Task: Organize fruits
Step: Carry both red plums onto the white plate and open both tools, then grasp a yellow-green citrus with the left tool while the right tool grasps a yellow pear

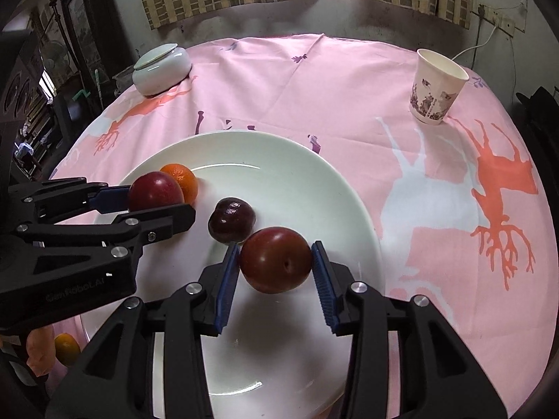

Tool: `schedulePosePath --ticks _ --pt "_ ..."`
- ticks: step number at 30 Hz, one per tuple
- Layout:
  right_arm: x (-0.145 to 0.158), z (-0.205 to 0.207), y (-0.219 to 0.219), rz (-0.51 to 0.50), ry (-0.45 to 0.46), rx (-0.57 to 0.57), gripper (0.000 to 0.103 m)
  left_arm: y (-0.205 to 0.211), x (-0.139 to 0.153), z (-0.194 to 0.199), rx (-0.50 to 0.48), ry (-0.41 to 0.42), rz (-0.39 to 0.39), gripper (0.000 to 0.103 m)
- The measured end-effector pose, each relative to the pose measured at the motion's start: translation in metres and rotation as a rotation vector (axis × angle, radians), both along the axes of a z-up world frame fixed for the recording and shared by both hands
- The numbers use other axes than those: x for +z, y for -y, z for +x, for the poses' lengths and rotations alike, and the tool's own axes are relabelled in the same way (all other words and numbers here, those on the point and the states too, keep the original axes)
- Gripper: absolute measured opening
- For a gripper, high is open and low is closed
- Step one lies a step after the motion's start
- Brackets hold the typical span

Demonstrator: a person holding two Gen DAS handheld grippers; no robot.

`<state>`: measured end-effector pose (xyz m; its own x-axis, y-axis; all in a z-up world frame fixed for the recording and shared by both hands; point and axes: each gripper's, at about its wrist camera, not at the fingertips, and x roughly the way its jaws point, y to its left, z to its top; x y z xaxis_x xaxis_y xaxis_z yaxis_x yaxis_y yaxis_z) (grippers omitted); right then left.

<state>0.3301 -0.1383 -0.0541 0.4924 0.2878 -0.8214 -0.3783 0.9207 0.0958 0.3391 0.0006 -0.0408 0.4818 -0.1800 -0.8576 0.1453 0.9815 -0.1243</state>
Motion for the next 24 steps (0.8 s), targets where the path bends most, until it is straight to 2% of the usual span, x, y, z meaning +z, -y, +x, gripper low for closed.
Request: schedulePosePath --ticks 1,5,7,9,11,12,13,16,19,23,24 --pt "0.005 -0.005 0.0 -0.012 0.038 -0.001 0.068 -0.002 0.005 -0.003 0.002 0.013 -0.01 0.061" --pt "0.029 -0.027 0.007 -0.043 0.082 0.006 0.07 -0.019 0.039 -0.028 0.014 0.084 -0.024 0.065" --pt "0.044 -0.049 0.016 -0.023 0.085 0.011 0.073 -0.035 0.057 -0.053 0.031 0.125 -0.036 0.078" --pt "0.057 -0.082 0.026 -0.007 0.083 0.012 0.073 -0.052 0.07 -0.088 0.066 0.167 -0.035 0.083" --pt "0.064 -0.119 0.034 0.028 0.071 0.025 0.079 -0.066 0.077 -0.127 0.095 0.213 -0.028 0.087" --pt "0.065 -0.143 0.038 0.052 0.068 0.029 0.092 -0.073 0.077 -0.148 0.108 0.237 -0.024 0.09" --pt "0.066 -0.165 0.041 0.07 0.076 0.029 0.099 -0.077 0.075 -0.167 0.123 0.255 -0.014 0.091" --pt "0.059 -0.23 0.044 0.074 0.105 0.021 0.099 -0.089 0.059 -0.222 0.172 0.287 0.01 0.092" --pt "0.043 -0.281 0.045 0.108 0.117 -0.016 0.099 -0.097 0.035 -0.265 0.225 0.286 0.014 0.094" --pt "0.03 -0.312 0.038 0.154 0.156 -0.011 0.099 -0.101 0.006 -0.289 0.205 0.212 0.024 0.094" --pt "0.029 -0.313 0.035 0.149 0.153 -0.008 0.095 -0.102 0.002 -0.293 0.205 0.201 0.038 0.094"
